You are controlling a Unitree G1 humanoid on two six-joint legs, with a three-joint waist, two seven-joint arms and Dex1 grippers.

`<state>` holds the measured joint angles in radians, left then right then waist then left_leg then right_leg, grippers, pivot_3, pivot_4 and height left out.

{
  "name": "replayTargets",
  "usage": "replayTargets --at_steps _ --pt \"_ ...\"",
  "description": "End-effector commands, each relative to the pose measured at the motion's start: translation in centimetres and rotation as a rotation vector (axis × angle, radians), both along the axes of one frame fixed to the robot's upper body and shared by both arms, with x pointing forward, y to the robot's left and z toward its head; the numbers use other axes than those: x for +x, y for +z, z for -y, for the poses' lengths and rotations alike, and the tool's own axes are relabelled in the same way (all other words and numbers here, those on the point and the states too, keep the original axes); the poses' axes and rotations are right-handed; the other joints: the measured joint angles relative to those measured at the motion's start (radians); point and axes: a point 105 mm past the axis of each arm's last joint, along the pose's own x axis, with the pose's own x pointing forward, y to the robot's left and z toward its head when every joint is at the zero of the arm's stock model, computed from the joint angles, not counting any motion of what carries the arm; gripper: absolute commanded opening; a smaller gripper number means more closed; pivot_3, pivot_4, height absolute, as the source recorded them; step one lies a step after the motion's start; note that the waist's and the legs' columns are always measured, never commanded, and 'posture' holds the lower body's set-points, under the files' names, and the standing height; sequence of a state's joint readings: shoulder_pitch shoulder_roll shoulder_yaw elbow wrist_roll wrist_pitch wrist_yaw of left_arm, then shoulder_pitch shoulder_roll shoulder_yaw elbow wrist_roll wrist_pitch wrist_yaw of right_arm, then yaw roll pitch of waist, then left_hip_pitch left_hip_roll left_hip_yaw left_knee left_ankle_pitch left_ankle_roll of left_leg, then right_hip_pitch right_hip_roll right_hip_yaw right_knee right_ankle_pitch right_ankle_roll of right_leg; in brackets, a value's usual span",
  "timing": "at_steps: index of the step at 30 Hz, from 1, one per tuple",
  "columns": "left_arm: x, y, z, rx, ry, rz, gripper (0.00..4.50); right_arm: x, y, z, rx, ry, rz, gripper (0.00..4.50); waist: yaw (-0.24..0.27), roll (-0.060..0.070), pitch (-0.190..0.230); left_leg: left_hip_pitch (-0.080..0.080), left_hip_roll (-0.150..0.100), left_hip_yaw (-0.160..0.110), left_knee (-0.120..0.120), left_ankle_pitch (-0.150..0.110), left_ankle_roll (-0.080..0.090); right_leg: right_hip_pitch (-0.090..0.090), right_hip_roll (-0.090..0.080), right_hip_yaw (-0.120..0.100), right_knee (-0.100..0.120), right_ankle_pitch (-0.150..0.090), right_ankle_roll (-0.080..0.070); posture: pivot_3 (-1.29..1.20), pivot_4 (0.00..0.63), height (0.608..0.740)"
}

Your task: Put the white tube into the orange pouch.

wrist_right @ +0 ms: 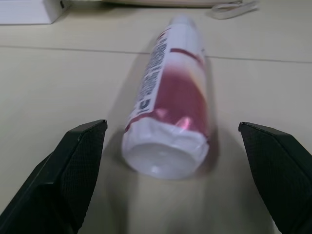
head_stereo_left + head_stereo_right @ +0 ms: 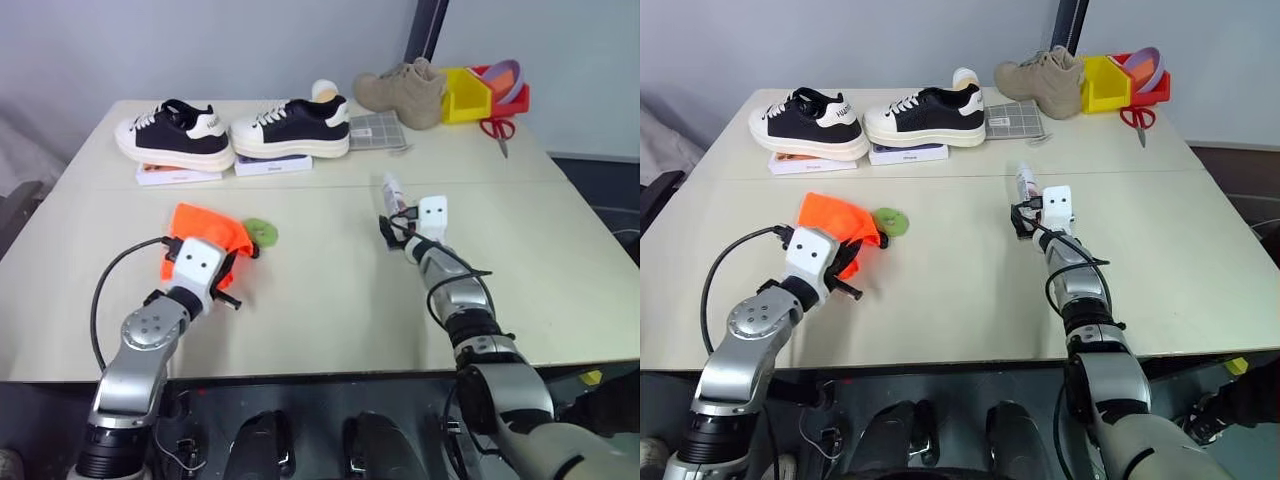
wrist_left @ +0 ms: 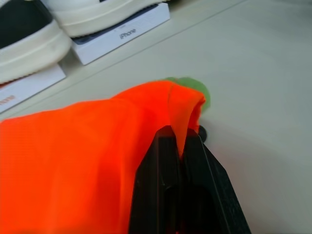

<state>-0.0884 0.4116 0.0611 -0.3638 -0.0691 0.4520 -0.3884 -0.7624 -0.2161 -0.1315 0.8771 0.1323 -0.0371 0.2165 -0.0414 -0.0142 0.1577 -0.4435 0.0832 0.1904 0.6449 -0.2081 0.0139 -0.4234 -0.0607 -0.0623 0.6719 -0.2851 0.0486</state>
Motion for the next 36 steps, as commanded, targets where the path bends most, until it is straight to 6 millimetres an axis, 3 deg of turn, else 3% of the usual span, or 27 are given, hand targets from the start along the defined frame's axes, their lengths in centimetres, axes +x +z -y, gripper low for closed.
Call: replayTargets --at_steps 1,5,11,16,18,20,27,32,36 --pt "-0.1 2.0 0.4 0.004 -0.007 0.069 0.0 0.5 1.6 -0.1 0.017 -0.007 0.06 3.63 -0.003 0.0 0.0 0.0 0.0 0.0 0.0 0.0 0.0 0.0 0.0 0.0 0.0 0.0 0.0 0.0 0.15 0.74" --pt "-0.1 2.2 0.6 0.004 -0.008 0.068 0.0 0.6 1.6 -0.5 0.016 0.006 0.064 1.62 -0.003 0.0 0.0 0.0 0.0 0.0 0.0 0.0 0.0 0.0 0.0 0.0 0.0 0.0 0.0 0.0 0.15 0.74" --pt "-0.1 2.3 0.9 0.0 -0.012 0.063 0.0 0.4 1.5 -0.5 0.012 0.014 0.07 1.62 -0.003 0.0 0.0 0.0 0.0 0.0 0.0 0.0 0.0 0.0 0.0 0.0 0.0 0.0 0.0 0.0 0.15 0.74" --pt "-0.1 2.4 1.1 -0.004 -0.019 0.06 0.0 -0.3 2.8 -1.0 -0.029 0.084 0.149 1.62 -0.003 0.0 0.0 0.0 0.0 0.0 0.0 0.0 0.0 0.0 0.0 0.0 0.0 0.0 0.0 0.0 0.15 0.74" --pt "-0.1 2.5 1.2 -0.008 -0.022 0.062 0.0 -1.7 4.2 -2.2 -0.047 0.215 0.218 1.62 -0.002 0.0 0.0 0.0 0.0 0.0 -0.001 0.0 0.0 0.0 0.0 0.0 0.0 0.0 0.0 0.0 0.15 0.74" --pt "-0.1 2.6 1.3 -0.012 -0.025 0.064 0.0 -4.5 4.9 -4.0 -0.097 0.425 0.255 1.62 0.001 0.001 0.001 0.0 0.0 0.0 -0.001 0.0 0.0 -0.001 0.0 0.0 0.0 0.0 0.001 0.0 0.15 0.74" --pt "-0.2 3.0 1.6 -0.031 -0.034 0.062 0.0 -13.9 4.5 -8.4 -0.083 0.922 0.137 1.62 -0.001 0.001 0.001 0.001 0.0 -0.002 -0.002 -0.002 0.003 0.0 -0.001 0.0 0.0 -0.001 0.001 0.0 0.15 0.74" --pt "-0.3 3.1 2.2 -0.039 -0.057 0.059 0.0 -15.8 4.0 -11.0 -0.074 1.046 0.074 1.62 0.0 0.001 0.001 0.001 0.0 -0.003 -0.001 -0.004 0.005 0.0 -0.001 0.0 0.0 -0.001 0.0 0.0 0.15 0.74" --pt "-0.5 3.2 3.1 -0.054 -0.086 0.061 0.0 -15.5 3.3 -12.9 -0.073 1.06 0.058 1.62 0.002 0.001 0.001 0.0 0.0 -0.003 -0.001 -0.004 0.005 0.0 -0.001 0.0 -0.001 -0.002 -0.002 0.0 0.15 0.74"
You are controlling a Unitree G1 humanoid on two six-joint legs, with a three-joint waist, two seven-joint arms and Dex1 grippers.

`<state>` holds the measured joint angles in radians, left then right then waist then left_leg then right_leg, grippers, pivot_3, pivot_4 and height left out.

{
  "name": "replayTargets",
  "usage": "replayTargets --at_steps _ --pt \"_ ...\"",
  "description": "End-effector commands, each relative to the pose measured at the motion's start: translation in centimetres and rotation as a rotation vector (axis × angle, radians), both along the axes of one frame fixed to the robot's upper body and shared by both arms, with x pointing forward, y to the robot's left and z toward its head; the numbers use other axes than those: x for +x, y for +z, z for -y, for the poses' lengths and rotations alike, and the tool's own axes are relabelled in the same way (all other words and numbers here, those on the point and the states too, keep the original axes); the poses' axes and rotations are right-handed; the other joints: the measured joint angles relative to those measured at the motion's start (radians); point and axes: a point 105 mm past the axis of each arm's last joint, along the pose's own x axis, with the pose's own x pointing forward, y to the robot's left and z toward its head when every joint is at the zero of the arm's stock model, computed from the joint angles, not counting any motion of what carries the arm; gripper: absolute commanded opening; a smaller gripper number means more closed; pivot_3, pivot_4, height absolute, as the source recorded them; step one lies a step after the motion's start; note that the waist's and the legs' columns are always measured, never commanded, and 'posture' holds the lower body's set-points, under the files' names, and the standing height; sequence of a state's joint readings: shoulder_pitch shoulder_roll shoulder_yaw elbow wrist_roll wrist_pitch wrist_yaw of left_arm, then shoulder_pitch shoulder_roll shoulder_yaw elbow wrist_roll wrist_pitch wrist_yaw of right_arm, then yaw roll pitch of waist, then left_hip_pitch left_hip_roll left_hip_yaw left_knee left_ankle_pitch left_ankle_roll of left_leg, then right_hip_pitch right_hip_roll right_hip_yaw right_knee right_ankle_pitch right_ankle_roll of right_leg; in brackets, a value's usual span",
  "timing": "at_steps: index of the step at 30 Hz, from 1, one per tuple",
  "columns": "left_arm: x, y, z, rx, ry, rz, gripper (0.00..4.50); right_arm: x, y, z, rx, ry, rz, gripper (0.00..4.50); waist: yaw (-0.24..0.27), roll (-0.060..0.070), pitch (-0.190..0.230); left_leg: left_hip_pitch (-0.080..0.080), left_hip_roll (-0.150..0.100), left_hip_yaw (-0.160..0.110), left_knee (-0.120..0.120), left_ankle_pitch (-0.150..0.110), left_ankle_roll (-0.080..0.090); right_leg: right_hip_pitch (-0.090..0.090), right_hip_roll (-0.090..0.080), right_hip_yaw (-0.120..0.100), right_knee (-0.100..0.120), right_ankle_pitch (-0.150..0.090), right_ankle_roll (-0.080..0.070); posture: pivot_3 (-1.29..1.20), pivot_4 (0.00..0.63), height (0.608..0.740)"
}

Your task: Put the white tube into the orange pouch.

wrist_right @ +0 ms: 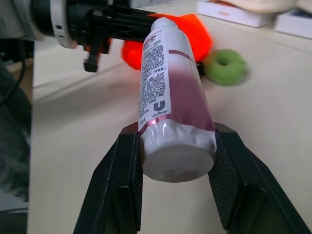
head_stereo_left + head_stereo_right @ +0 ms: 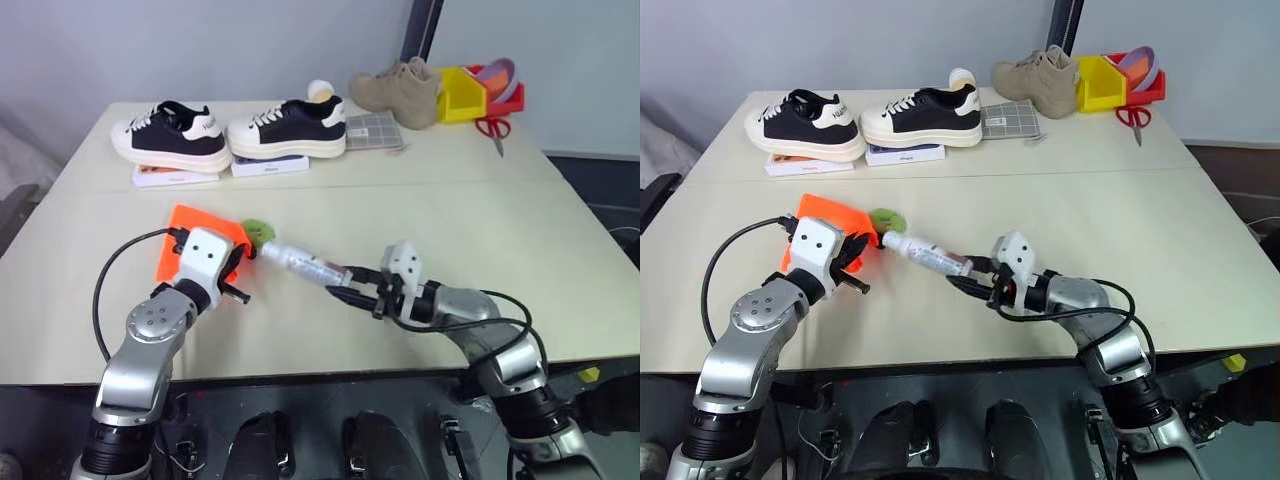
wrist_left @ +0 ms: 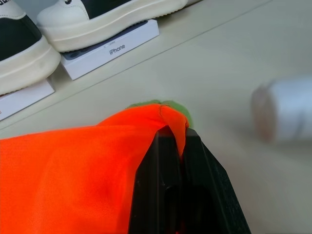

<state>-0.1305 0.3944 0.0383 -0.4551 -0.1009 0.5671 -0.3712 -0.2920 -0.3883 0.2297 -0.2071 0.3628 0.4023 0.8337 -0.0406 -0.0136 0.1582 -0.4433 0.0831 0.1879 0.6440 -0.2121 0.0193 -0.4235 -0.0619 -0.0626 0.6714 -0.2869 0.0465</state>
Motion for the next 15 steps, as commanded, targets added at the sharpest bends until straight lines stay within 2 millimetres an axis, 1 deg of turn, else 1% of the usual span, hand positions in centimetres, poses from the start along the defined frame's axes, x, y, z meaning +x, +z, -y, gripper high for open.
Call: replayTargets --at_steps 1,8,15 --pt "-0.5 1.6 1.5 -0.019 -0.058 0.055 0.0 0.1 0.9 -1.4 0.01 0.029 0.043 1.62 0.003 0.0 0.0 0.0 0.0 0.0 0.0 0.0 0.0 0.0 0.0 0.0 0.0 0.0 0.0 0.0 0.15 0.74" --pt "-1.2 1.6 2.6 -0.032 -0.118 0.048 0.0 1.3 0.9 -2.7 0.023 0.019 0.063 1.62 0.003 0.0 0.0 -0.001 0.0 0.0 0.001 0.0 0.0 0.0 0.0 0.0 0.0 0.001 0.001 0.0 0.15 0.74" --pt "-2.6 1.2 3.8 -0.048 -0.219 0.011 0.0 1.8 1.1 -3.6 0.032 0.03 0.079 1.62 0.001 0.0 0.0 -0.001 0.0 0.0 0.001 0.0 0.0 0.0 0.0 0.0 0.0 0.001 0.002 0.0 0.15 0.74"
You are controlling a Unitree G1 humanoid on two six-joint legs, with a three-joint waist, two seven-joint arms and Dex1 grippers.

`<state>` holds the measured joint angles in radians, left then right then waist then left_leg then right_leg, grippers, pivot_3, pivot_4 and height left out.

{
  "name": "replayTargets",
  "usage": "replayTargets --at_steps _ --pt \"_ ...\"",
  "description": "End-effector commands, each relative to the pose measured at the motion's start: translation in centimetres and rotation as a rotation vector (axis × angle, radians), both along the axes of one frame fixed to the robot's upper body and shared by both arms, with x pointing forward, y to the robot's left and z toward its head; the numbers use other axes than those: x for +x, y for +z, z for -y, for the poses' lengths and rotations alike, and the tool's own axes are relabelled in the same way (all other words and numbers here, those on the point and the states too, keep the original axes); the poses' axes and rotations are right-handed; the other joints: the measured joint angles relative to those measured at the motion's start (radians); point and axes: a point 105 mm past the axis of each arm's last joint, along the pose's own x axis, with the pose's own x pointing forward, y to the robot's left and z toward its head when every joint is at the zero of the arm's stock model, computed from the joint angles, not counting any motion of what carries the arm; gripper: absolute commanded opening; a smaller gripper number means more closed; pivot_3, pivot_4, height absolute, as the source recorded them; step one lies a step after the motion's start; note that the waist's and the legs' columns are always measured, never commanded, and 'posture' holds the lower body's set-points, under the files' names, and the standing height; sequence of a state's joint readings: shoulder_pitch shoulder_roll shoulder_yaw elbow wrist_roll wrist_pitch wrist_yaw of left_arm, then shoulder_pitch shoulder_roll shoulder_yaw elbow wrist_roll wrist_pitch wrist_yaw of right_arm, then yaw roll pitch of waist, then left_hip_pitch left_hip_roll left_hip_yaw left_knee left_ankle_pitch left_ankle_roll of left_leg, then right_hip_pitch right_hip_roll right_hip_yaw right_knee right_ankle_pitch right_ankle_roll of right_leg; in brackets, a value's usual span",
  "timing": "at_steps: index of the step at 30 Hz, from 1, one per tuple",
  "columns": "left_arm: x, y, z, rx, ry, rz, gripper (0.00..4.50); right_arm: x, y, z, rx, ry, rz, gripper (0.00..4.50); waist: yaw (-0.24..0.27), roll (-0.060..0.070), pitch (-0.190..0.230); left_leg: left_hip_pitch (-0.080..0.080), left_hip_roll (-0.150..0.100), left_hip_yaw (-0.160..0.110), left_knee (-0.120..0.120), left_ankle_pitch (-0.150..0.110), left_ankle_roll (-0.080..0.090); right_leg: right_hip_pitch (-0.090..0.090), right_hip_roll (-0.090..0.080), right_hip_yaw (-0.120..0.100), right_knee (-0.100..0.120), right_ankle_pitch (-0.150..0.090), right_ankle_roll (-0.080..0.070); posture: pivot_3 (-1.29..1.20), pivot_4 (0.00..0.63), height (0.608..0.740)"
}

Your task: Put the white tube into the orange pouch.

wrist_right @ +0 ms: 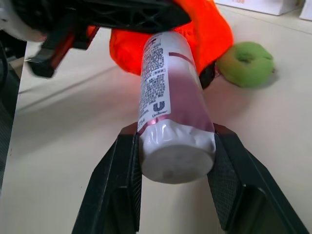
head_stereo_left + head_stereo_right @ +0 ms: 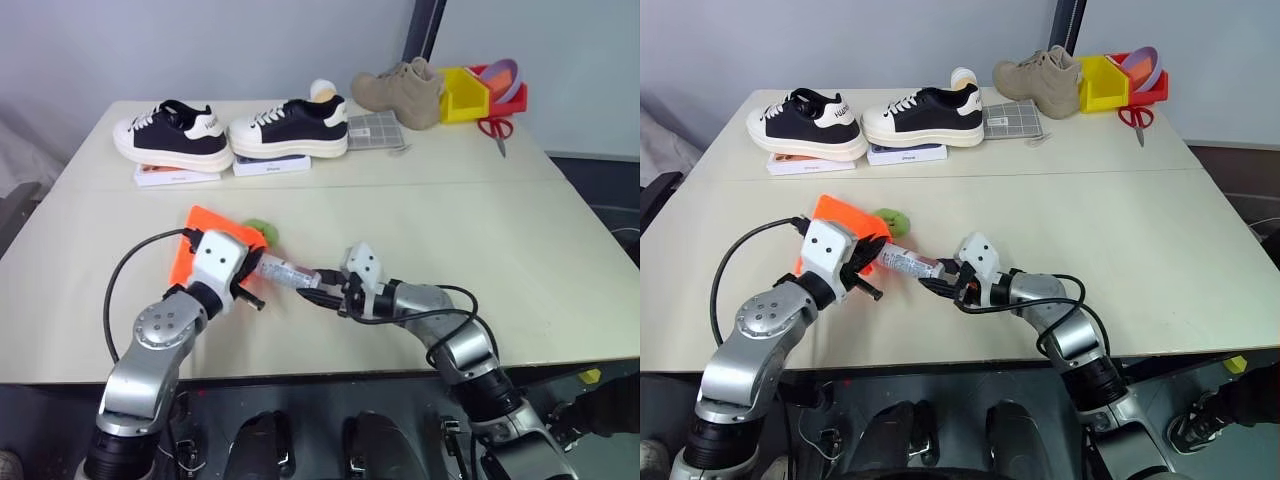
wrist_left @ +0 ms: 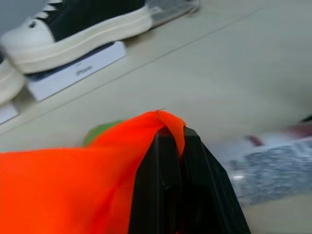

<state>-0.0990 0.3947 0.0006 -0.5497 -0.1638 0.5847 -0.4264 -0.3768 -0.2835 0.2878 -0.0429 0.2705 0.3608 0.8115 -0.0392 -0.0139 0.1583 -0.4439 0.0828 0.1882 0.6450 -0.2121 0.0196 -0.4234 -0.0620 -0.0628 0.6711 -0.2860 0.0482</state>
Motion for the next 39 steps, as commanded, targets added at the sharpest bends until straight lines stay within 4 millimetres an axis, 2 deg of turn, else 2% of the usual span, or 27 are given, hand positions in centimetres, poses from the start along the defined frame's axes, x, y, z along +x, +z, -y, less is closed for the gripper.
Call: replayTargets --at_steps 1,7,15,20,24,27,30,31,39 --pt "-1.1 0.6 1.4 -0.01 -0.091 0.01 0.0 0.2 2.6 -1.3 0.056 0.038 0.099 1.62 0.0 0.0 0.0 0.0 0.0 0.0 0.0 0.0 0.0 0.0 0.0 0.0 0.0 0.0 0.0 0.0 0.15 0.74" --pt "-2.5 0.5 2.7 -0.034 -0.216 -0.035 0.0 0.8 3.1 -3.1 0.053 0.064 0.131 1.62 -0.003 0.0 0.0 0.0 0.0 0.0 0.0 0.0 0.0 0.0 0.0 0.0 0.0 0.0 0.0 0.0 0.15 0.74" --pt "-4.0 0.2 3.3 -0.033 -0.317 -0.091 0.0 2.1 3.6 -5.1 0.037 0.043 0.14 1.62 -0.003 0.0 0.0 0.0 0.0 0.0 0.0 0.0 -0.001 -0.001 0.0 0.0 0.0 0.0 0.0 0.0 0.15 0.74" --pt "-4.4 0.2 3.3 -0.041 -0.329 -0.108 0.0 1.9 3.0 -5.7 -0.027 0.063 0.156 1.62 -0.004 0.0 0.0 0.0 0.0 0.0 0.0 0.0 -0.003 -0.001 0.0 0.0 0.0 0.0 0.0 0.0 0.15 0.74" --pt "-4.6 -0.1 2.5 -0.039 -0.321 -0.127 0.0 1.9 2.9 -5.5 -0.032 0.06 0.139 1.62 -0.005 0.0 0.0 0.0 0.0 0.0 -0.001 -0.001 -0.004 -0.001 0.0 0.0 0.0 0.0 0.0 0.0 0.15 0.74" --pt "-4.9 -0.5 1.4 -0.063 -0.305 -0.161 0.0 1.6 3.0 -4.9 -0.033 0.064 0.137 2.7 -0.006 0.0 0.0 0.0 0.0 0.0 -0.001 -0.001 -0.004 -0.001 0.0 0.0 0.0 -0.001 -0.001 0.0 0.15 0.74" --pt "-5.5 -1.3 0.2 -0.059 -0.298 -0.209 0.0 0.8 3.1 -4.0 -0.043 0.075 0.142 4.3 -0.004 0.0 0.0 0.0 0.0 0.0 -0.001 -0.001 -0.004 -0.001 -0.001 0.0 0.0 -0.002 -0.003 0.0 0.15 0.74" --pt "-5.6 -1.5 0.0 -0.058 -0.296 -0.218 0.0 0.6 3.1 -3.7 -0.046 0.077 0.143 4.45 -0.005 0.0 0.0 0.0 0.0 0.0 -0.001 -0.001 -0.004 -0.001 -0.001 0.0 -0.001 -0.002 -0.003 0.0 0.15 0.74" --pt "-6.7 -2.5 -2.0 -0.059 -0.272 -0.286 0.0 -1.4 3.1 0.3 -0.106 0.131 0.116 4.45 -0.005 0.0 0.0 0.0 0.0 0.0 -0.005 -0.002 -0.003 -0.005 -0.002 0.0 -0.006 -0.002 -0.006 0.0 0.15 0.74"
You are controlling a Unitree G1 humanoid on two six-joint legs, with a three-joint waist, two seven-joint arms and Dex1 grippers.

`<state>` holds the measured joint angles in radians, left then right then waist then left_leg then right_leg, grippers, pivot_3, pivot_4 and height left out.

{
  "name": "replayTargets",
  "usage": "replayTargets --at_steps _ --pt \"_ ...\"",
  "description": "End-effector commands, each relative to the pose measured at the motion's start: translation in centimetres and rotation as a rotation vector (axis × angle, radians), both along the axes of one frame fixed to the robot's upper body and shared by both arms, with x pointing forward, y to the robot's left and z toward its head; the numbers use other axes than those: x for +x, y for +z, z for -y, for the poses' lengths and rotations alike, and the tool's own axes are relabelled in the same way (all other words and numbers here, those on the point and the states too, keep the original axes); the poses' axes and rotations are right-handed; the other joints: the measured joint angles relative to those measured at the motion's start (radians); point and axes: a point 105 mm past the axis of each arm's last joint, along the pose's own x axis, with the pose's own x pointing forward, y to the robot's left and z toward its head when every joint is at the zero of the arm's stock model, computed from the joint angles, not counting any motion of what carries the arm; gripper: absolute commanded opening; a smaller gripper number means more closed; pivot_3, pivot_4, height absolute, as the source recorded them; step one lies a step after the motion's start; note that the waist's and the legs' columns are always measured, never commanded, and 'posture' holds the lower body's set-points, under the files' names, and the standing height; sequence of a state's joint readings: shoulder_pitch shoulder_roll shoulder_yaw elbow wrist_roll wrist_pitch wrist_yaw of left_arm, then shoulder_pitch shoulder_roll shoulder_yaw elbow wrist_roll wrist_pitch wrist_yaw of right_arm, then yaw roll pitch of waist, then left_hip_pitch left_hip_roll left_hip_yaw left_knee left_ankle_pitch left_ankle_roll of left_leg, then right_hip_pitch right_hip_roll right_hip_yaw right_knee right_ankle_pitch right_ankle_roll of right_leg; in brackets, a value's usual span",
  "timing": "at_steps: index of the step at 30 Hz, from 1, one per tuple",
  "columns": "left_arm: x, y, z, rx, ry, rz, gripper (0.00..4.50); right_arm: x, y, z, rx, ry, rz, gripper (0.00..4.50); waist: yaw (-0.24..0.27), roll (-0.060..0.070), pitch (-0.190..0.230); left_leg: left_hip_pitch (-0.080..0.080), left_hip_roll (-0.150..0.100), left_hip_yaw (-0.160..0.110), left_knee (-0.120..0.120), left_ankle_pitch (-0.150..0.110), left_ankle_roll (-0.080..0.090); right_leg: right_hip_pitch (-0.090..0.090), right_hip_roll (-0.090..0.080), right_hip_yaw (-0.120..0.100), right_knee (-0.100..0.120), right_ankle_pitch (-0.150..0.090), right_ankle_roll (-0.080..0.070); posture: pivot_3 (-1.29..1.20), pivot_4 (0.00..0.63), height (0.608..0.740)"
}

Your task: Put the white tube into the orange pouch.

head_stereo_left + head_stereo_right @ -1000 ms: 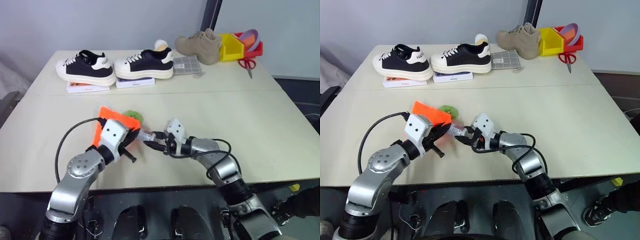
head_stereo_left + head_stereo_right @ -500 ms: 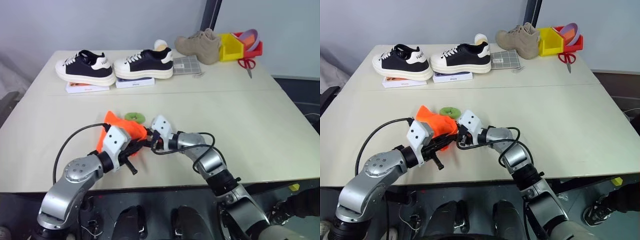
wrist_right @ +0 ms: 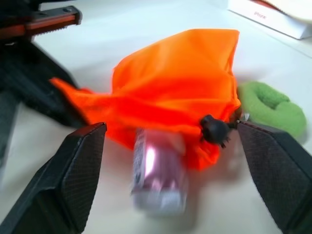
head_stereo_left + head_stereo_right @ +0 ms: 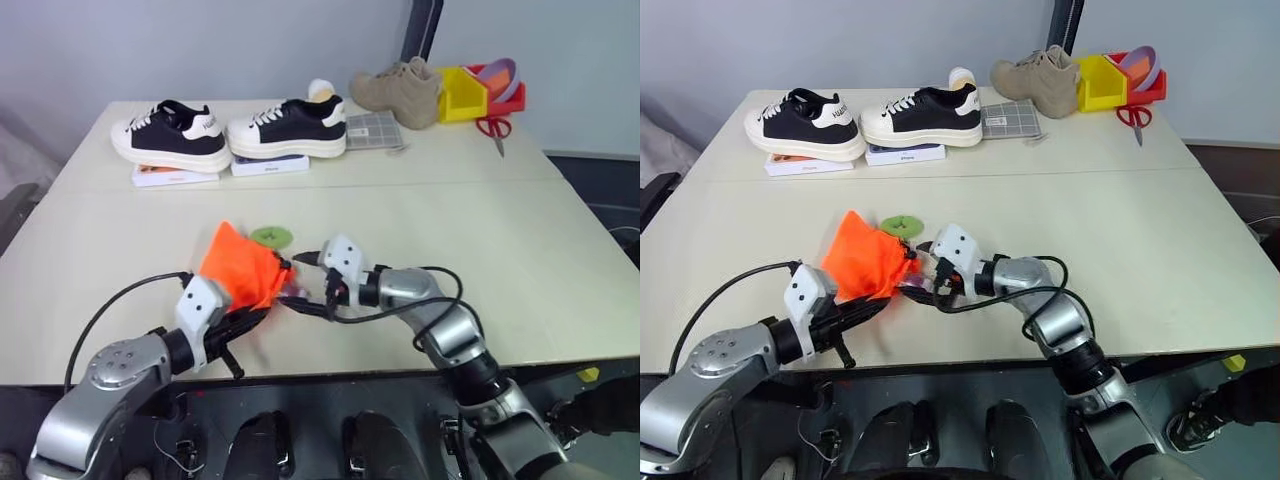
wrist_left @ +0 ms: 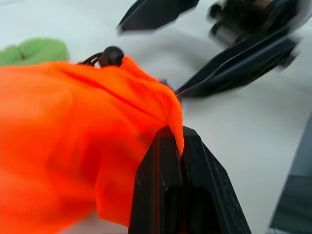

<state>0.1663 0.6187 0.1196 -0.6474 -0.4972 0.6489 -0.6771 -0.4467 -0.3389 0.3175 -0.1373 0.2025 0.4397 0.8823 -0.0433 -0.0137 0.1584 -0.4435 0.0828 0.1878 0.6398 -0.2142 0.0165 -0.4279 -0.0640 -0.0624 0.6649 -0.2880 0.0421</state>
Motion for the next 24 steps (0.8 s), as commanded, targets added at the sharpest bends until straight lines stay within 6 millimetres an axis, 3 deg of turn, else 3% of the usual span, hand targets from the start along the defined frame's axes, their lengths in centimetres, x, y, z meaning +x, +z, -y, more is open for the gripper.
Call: replayTargets --at_steps 1,8,11,13,16,20,24 --pt "-0.5 0.5 -1.0 -0.003 0.004 0.007 0.0 -0.8 1.3 1.1 0.013 0.036 0.02 4.45 -0.001 0.0 0.0 0.0 0.0 0.0 -0.001 0.0 0.0 0.0 0.0 0.0 -0.001 0.0 0.0 0.0 0.15 0.74" --pt "-1.2 -0.3 -3.2 0.048 0.022 -0.039 0.0 1.6 1.7 1.8 0.028 -0.07 0.028 4.45 -0.006 0.0 0.0 0.0 0.0 0.001 -0.009 0.003 -0.004 -0.001 0.0 0.0 -0.001 -0.002 -0.005 0.0 0.15 0.74" --pt "-1.1 -0.1 -3.1 0.03 0.016 -0.037 0.0 5.1 1.5 1.2 0.063 -0.241 -0.009 4.45 -0.013 0.0 0.0 0.0 0.0 0.001 -0.009 0.003 -0.005 -0.001 0.0 0.0 -0.001 -0.002 -0.006 0.0 0.15 0.74" --pt "-1.2 0.2 -2.7 -0.002 -0.009 -0.042 0.0 6.2 1.4 0.6 0.075 -0.284 -0.017 4.45 -0.021 0.0 0.0 0.0 0.0 0.001 -0.008 0.003 -0.005 0.0 0.0 0.0 0.0 -0.002 -0.006 0.0 0.15 0.74" --pt "-1.3 0.4 -2.4 -0.019 -0.025 -0.044 0.86 7.5 1.5 -0.4 0.109 -0.336 -0.033 4.5 -0.024 0.0 0.0 0.0 0.0 0.001 -0.009 0.005 -0.007 0.0 0.0 0.0 0.0 -0.002 -0.006 0.0 0.15 0.74" --pt "-0.7 1.2 -2.8 -0.053 0.012 -0.02 2.89 8.9 1.4 -2.0 0.144 -0.38 -0.09 4.5 -0.026 0.0 0.0 0.0 -0.001 0.001 -0.009 0.007 -0.009 0.0 0.002 0.0 0.0 -0.002 -0.005 0.0 0.15 0.74" --pt "-1.1 1.9 -2.7 -0.108 0.001 -0.044 2.89 9.5 0.7 -3.5 0.142 -0.395 -0.159 4.5 -0.028 0.0 0.0 0.001 0.0 0.001 -0.009 0.009 -0.009 0.0 0.002 0.0 0.001 0.0 -0.002 0.0 0.15 0.74"
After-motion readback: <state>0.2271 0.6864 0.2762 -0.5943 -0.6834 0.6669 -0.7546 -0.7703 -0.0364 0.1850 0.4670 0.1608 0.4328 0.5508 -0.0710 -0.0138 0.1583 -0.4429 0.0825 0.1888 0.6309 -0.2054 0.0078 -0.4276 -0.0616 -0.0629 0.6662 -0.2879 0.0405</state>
